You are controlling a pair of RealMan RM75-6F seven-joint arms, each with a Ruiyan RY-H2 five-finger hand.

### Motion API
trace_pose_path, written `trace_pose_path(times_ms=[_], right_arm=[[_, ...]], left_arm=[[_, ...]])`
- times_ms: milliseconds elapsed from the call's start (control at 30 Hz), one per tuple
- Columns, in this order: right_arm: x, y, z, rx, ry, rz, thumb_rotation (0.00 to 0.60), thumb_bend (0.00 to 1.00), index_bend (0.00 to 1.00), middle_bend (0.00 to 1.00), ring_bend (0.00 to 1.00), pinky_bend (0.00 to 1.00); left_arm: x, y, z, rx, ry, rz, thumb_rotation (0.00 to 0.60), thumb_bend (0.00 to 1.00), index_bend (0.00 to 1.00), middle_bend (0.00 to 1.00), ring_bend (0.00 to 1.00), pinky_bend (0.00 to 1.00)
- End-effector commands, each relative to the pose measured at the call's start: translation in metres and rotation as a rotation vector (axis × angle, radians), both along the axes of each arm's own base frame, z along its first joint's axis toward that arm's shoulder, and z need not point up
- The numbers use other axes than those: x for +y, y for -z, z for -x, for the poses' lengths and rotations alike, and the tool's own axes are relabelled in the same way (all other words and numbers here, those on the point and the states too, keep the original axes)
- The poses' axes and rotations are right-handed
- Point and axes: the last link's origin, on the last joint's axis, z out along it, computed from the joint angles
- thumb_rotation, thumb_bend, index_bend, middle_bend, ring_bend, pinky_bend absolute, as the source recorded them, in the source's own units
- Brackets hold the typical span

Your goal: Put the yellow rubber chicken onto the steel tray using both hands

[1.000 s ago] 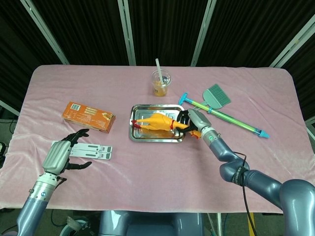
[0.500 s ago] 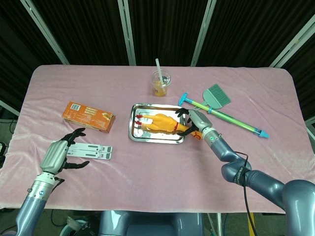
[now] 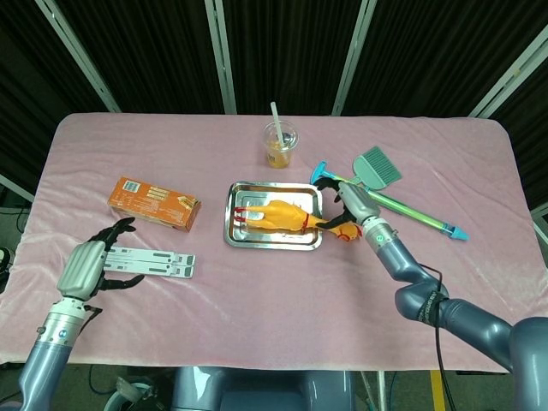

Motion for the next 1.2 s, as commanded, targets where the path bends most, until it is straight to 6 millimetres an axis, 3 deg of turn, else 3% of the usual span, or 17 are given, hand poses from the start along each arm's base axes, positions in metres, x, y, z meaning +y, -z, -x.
trace_pose_path(times_ms=[33, 267, 467, 667, 967, 1200], right_arm=[[0.008, -0.036, 0.021, 0.057, -0.027, 0.134, 0.600, 0.14, 0.31, 0.28, 0.25, 0.38], [0.044, -0.081, 0.063, 0.163, -0.018, 0.281, 0.600, 0.22, 0.33, 0.29, 0.26, 0.37], [0.084, -0.104, 0.098, 0.309, -0.017, 0.380, 0.600, 0.25, 0.33, 0.29, 0.23, 0.31], [0.126, -0.111, 0.115, 0.351, 0.003, 0.377, 0.600, 0.25, 0.29, 0.29, 0.17, 0.25], [0.188, -0.106, 0.131, 0.370, 0.024, 0.403, 0.600, 0.25, 0.23, 0.25, 0.13, 0.20], [0.222, -0.109, 0.137, 0.382, 0.041, 0.448, 0.600, 0.25, 0.23, 0.24, 0.12, 0.19]], left_arm=[[-0.001, -0.010, 0.014, 0.071, -0.032, -0.039, 0.600, 0.00, 0.12, 0.22, 0.19, 0.27], [-0.009, -0.025, 0.039, 0.163, -0.086, -0.090, 0.600, 0.00, 0.14, 0.22, 0.19, 0.26], [-0.019, -0.037, 0.057, 0.237, -0.102, -0.163, 0.600, 0.00, 0.16, 0.22, 0.19, 0.24], [-0.038, -0.037, 0.064, 0.255, -0.117, -0.175, 0.600, 0.00, 0.17, 0.22, 0.19, 0.23], [-0.072, -0.039, 0.069, 0.263, -0.116, -0.195, 0.600, 0.00, 0.17, 0.22, 0.18, 0.19], [-0.088, -0.046, 0.075, 0.275, -0.104, -0.249, 0.600, 0.00, 0.17, 0.22, 0.16, 0.17]])
